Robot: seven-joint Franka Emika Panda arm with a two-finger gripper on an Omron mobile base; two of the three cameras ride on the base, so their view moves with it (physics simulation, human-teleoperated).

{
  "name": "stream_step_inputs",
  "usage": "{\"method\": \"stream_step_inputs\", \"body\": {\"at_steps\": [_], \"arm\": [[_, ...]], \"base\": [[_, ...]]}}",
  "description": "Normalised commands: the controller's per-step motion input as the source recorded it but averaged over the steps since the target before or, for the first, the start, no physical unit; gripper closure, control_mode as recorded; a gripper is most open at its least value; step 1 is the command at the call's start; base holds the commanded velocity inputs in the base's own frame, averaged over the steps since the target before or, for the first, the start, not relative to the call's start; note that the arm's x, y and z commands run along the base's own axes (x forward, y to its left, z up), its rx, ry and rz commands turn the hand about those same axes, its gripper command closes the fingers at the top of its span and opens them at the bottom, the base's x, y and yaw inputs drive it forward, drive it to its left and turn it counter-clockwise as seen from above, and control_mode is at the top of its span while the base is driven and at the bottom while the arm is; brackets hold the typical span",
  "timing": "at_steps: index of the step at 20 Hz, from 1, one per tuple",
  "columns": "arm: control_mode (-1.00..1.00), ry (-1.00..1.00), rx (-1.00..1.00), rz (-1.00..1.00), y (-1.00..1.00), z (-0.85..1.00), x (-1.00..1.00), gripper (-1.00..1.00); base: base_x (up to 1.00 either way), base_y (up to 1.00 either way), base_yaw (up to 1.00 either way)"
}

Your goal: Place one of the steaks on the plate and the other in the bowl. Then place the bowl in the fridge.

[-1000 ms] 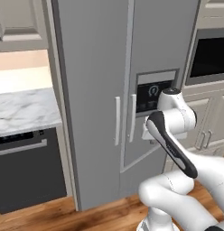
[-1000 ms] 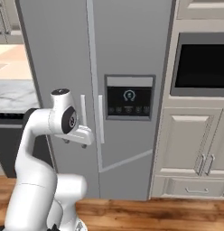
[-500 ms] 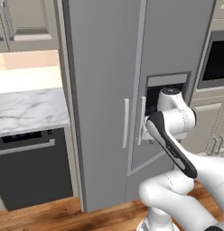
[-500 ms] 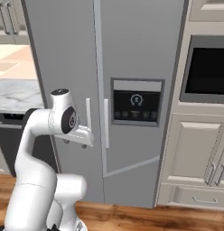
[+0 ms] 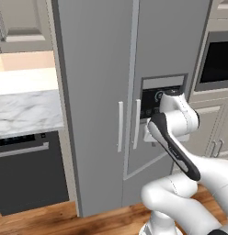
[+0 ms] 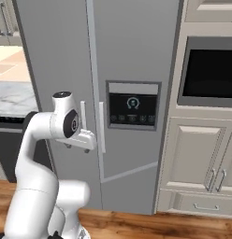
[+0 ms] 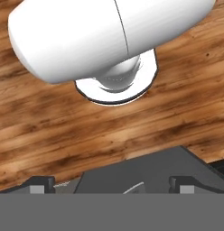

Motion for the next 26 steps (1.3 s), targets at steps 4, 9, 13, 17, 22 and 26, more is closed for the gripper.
{"method": "stream_step_inputs", "body": {"at_steps": [4, 9, 13, 17, 22, 26], "arm": [[1.0, 0.0, 0.0, 0.0, 0.0, 0.0, 0.0, -1.0], [-1.0, 0.03, 0.02, 0.05, -0.01, -0.07, 0.19, -1.0], [-1.0, -0.25, 0.15, 0.23, -0.09, -0.27, 0.64, -1.0], [-1.0, -0.01, 0.04, 0.22, -0.15, -0.16, 0.8, -1.0], [-1.0, 0.01, 0.0, 0.02, 0.0, -0.03, 0.64, -1.0], [-1.0, -0.02, 0.0, 0.0, 0.0, -0.02, 0.5, -1.0]], "base": [[0.0, 0.0, 0.0], [0.0, 0.0, 0.0], [0.0, 0.0, 0.0], [0.0, 0.0, 0.0], [0.0, 0.0, 0.0], [0.0, 0.0, 0.0]]}}
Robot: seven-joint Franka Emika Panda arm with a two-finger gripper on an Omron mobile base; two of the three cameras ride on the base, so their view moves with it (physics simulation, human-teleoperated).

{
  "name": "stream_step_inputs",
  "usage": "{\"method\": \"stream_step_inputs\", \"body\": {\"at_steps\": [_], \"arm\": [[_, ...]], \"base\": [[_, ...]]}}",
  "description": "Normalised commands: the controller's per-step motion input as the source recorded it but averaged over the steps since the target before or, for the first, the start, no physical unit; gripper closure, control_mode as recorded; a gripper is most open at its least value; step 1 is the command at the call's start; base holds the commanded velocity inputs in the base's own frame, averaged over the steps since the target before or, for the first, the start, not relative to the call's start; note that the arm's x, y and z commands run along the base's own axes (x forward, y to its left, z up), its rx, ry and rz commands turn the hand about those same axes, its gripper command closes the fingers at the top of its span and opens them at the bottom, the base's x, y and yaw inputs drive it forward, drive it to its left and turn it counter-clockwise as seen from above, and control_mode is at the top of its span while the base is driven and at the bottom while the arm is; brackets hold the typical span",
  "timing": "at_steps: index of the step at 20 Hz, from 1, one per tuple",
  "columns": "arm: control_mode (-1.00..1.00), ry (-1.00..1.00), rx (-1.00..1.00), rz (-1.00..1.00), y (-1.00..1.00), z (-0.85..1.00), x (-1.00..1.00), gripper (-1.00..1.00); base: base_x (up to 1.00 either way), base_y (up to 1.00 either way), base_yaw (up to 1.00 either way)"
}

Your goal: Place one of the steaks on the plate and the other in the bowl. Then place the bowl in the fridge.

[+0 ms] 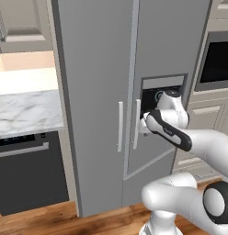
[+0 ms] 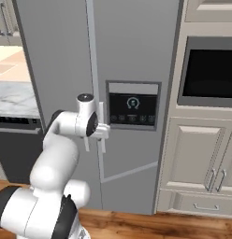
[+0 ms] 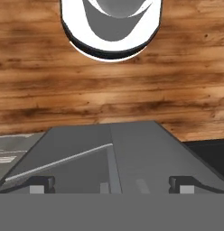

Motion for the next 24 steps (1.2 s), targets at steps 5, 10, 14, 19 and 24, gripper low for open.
{"method": "stream_step_inputs", "body": {"at_steps": [5, 10, 14, 19, 24], "arm": [[-1.0, -0.04, 0.0, -0.04, 0.04, -0.02, 0.44, -1.0], [-1.0, -0.07, 0.0, 0.01, 0.0, 0.0, 0.29, -1.0], [-1.0, -0.13, -0.06, 0.0, 0.0, 0.0, 0.21, -1.0], [-1.0, -0.2, -0.05, 0.0, 0.0, 0.0, 0.18, -1.0], [-1.0, -0.18, -0.01, 0.0, 0.03, 0.0, 0.14, -1.0]], "base": [[0.0, 0.0, 0.0], [0.0, 0.0, 0.0], [0.0, 0.0, 0.0], [0.0, 0.0, 0.0], [0.0, 0.0, 0.0]]}}
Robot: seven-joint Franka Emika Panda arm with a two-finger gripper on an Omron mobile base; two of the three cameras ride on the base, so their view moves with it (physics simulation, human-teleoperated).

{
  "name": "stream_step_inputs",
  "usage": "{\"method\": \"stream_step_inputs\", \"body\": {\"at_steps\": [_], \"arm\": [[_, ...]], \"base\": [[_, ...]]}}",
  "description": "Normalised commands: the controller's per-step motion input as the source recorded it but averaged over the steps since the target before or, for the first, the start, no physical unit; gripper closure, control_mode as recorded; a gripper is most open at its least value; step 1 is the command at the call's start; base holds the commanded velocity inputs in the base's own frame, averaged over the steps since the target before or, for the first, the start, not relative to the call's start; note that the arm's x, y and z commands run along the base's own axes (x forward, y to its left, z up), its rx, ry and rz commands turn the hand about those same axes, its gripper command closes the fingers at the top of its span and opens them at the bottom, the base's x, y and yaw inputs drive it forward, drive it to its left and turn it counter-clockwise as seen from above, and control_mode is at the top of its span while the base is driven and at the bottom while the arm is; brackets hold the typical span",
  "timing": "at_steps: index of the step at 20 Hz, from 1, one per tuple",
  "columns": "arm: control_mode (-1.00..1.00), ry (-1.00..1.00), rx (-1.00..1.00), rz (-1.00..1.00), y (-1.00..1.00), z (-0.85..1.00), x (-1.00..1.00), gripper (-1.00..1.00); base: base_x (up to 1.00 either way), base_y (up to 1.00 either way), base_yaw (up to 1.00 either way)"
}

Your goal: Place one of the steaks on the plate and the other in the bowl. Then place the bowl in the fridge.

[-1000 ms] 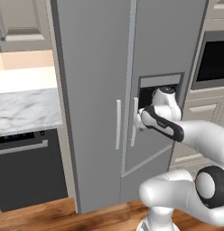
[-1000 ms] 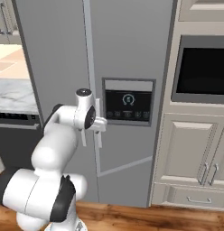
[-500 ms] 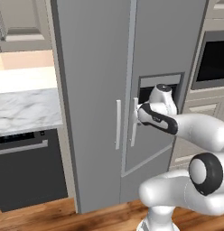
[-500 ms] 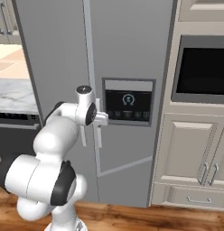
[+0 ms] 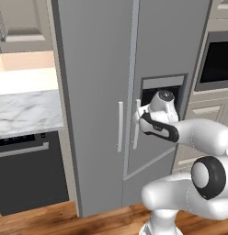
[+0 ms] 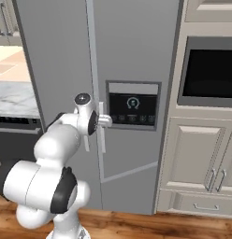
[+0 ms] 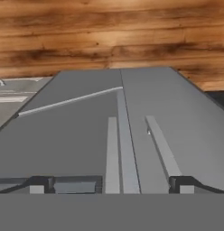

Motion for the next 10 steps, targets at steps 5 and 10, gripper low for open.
{"method": "stream_step_inputs", "body": {"at_steps": [5, 10], "arm": [[-1.0, -0.07, 0.0, 0.0, 0.03, 0.0, 0.28, -1.0], [-1.0, 0.01, 0.0, 0.0, 0.02, 0.02, 0.4, -1.0]], "base": [[0.0, 0.0, 0.0], [0.0, 0.0, 0.0]]}}
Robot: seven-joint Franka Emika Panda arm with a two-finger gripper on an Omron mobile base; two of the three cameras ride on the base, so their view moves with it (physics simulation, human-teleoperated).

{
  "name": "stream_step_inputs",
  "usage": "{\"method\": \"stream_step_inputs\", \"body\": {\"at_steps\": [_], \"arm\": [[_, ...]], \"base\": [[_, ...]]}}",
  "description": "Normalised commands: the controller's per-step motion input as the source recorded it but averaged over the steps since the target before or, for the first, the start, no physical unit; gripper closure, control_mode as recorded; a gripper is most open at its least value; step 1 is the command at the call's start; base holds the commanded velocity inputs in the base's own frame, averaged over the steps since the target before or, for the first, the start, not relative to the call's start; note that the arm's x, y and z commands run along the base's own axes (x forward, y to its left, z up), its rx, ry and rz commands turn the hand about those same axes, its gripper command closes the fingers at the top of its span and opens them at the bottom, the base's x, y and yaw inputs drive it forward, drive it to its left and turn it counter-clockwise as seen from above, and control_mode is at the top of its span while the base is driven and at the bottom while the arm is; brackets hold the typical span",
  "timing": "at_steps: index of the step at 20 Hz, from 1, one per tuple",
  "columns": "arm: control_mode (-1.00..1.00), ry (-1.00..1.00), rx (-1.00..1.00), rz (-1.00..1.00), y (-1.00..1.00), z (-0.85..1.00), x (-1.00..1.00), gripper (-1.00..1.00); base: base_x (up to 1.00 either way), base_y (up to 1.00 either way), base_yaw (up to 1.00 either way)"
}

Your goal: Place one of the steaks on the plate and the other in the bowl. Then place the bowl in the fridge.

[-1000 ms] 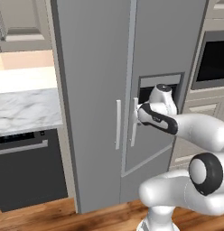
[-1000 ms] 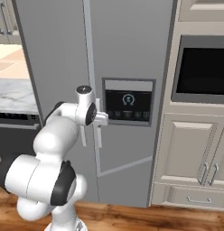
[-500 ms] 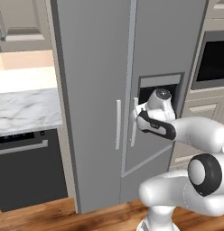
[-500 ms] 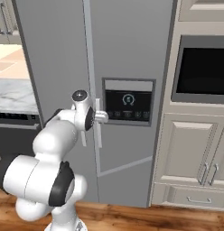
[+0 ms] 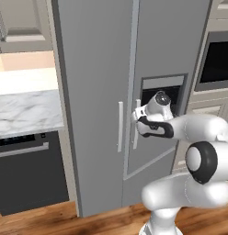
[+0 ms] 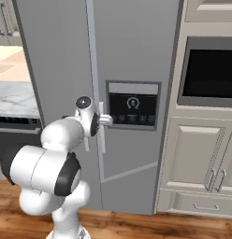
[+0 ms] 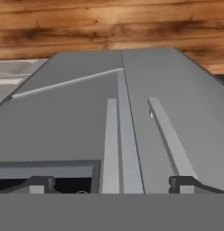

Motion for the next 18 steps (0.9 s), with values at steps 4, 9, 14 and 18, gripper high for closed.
{"method": "stream_step_inputs", "body": {"at_steps": [4, 9, 14, 18], "arm": [[-1.0, 0.0, 0.0, 0.0, 0.0, -0.02, 0.56, -1.0], [-1.0, -0.01, 0.0, 0.0, 0.0, -0.15, 0.44, -1.0], [-1.0, 0.0, 0.0, 0.0, 0.0, -0.23, 0.44, -1.0], [-1.0, 0.0, 0.0, 0.0, -0.02, -0.2, 0.42, -1.0]], "base": [[0.0, 0.0, 0.0], [0.0, 0.0, 0.0], [0.0, 0.0, 0.0], [0.0, 0.0, 0.0]]}}
